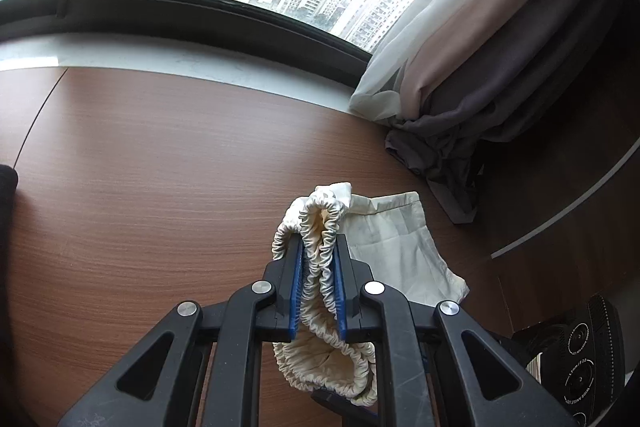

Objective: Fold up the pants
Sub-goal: 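Lift the held waistband with both tools and fold it over the shorts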

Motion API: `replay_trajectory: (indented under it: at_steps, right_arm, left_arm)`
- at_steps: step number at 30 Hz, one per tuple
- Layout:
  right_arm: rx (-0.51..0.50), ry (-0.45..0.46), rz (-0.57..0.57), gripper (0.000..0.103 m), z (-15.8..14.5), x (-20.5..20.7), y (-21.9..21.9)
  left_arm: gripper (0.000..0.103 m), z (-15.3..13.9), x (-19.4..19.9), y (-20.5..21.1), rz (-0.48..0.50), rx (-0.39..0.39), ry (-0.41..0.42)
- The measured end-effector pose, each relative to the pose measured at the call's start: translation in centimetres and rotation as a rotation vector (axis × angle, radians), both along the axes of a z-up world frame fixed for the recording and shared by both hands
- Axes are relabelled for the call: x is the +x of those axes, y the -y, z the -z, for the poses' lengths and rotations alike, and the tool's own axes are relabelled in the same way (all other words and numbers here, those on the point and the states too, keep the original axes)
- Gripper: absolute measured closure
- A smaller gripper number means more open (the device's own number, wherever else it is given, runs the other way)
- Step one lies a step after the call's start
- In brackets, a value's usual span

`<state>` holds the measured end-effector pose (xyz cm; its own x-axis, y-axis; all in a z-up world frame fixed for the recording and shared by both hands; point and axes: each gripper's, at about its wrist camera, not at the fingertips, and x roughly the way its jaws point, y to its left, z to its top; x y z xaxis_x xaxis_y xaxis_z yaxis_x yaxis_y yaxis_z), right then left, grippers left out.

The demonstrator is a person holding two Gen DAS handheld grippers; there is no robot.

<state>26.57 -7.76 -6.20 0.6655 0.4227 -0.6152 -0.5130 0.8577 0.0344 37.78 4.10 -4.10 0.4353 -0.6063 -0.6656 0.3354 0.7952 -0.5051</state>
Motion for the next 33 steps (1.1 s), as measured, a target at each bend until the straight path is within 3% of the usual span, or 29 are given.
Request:
replay_trajectory:
  at_steps: [15,23,24,33]
  right_arm:
    - [0.007,0.172,0.277,0.066,-3.9,-8.4,3.4]
    - [0.068,0.171,0.301,0.069,-5.9,-9.8,7.2]
    - [0.081,0.163,0.294,0.069,-6.4,-8.1,8.5]
    - [0.14,0.124,0.25,0.07,-5.6,-6.3,15.3]
  left_arm:
    - [0.088,-5.4,-2.0,9.5,0.209,0.054,0.134]
    - [0.088,-6.0,-2.7,14.2,0.159,0.105,0.117]
    - [0.088,-6.0,-2.7,14.8,0.144,0.11,0.108]
    - [0.088,-5.1,-2.2,20.9,0.078,0.18,0.057]
